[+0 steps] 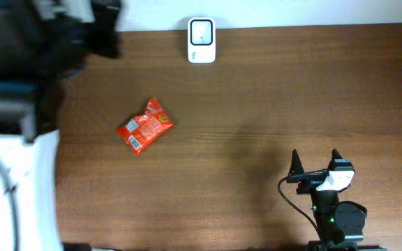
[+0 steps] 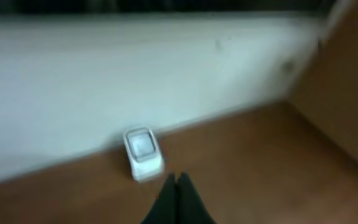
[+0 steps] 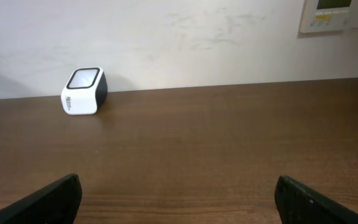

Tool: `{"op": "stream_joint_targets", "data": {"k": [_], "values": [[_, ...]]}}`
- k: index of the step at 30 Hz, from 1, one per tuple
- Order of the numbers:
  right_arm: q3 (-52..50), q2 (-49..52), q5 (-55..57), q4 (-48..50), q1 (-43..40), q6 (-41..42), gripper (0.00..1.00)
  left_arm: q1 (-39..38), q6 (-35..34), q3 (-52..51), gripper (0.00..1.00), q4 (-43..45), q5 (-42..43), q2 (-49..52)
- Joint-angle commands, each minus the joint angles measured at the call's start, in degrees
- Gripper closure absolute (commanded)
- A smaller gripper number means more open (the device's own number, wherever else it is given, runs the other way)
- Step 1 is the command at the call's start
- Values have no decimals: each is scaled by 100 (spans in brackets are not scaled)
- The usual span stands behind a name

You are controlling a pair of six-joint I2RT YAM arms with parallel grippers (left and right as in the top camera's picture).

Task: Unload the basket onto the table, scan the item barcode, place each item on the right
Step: 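Lift the red candy bag out and drop it on the table centre, then reach the left gripper into the basket and grasp the white-yellow snack pack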

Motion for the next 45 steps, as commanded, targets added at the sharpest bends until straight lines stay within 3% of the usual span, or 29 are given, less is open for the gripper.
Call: {"op": "stream_joint_targets", "data": {"k": [1,3,4,5,6,7,8,9,10,11,13,16,21,24,28,31,34,37,39,41,43,45], "values": [[-46,-33,-31,-11,-33,42,2,-573,-74,-107,100,-245,-911,809],[-46,-33,-28,-11,-33,42,1,-673,-70,-107,100,-365,-1445,1110],[-46,-33,-28,-11,-33,42,2,-706,-50,-107,100,-608,-2223,1429],[-46,-33,-31,-11,-33,42,2,-704,-52,-107,91,-876,-2708,1626],[-46,-33,-28,-11,-33,42,2,-704,-55,-107,91,-1283,-3058,1838],[-46,-33,-31,-11,-33,42,2,-704,-57,-107,73,-1873,-3309,2173],[-46,-33,-28,-11,-33,42,2,-688,-107,-107,61,-2675,-3377,2883],[-46,-33,-31,-11,-33,42,2,-688,-184,-107,53,-2793,-3403,3042],[-46,-33,-28,-11,-33,42,2,-688,-251,-107,39,-2898,-3403,3270],[-46,-33,-28,-11,-33,42,2,-688,-247,-107,3,-2983,-3383,3528],[-46,-33,-31,-11,-33,42,1,-688,-243,-107,1,-3141,-3298,3917],[-46,-33,-28,-11,-33,42,2,-691,142,-109,1,-3493,-2184,4454],[-46,-33,-28,-11,-33,42,2,-769,142,-127,0,-4013,-1838,4782],[-46,-33,-31,-11,-33,42,2,-907,140,-452,2,-3373,-1797,4813],[-46,-33,-28,-11,-33,42,2,-1139,136,-667,4,-2476,-870,4819],[-46,-33,-31,-11,-33,42,2,-1366,-138,-643,11,-1473,944,4817],[-46,-33,-31,-11,-33,42,2,-1390,-669,-168,14,-1235,1711,4815],[-46,-33,-28,-11,-33,42,2,-1386,-669,704,16,-1373,2583,4811],[-46,-33,-28,-11,-33,42,2,-1311,-623,1655,16,-1803,2570,4811],[-46,-33,-31,-11,-33,42,2,-1086,-625,2730,16,-2371,1912,4811],[-46,-33,-31,-11,-33,42,2,-831,-625,4238,14,-3254,352,4811],[-46,-33,-31,-11,-33,42,2,-527,-625,5764,3,-4039,-1088,4811]]}}
